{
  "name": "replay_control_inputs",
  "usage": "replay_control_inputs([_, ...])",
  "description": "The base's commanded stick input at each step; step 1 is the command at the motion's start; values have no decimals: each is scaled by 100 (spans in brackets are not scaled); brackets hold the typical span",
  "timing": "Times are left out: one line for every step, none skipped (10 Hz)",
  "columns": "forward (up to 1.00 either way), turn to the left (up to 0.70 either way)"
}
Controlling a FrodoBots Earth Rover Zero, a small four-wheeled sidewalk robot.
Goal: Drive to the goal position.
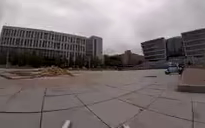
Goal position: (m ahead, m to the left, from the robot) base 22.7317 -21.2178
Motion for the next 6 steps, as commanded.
replay_control_inputs([100,-22])
replay_control_inputs([100,0])
replay_control_inputs([100,0])
replay_control_inputs([100,0])
replay_control_inputs([100,0])
replay_control_inputs([100,0])
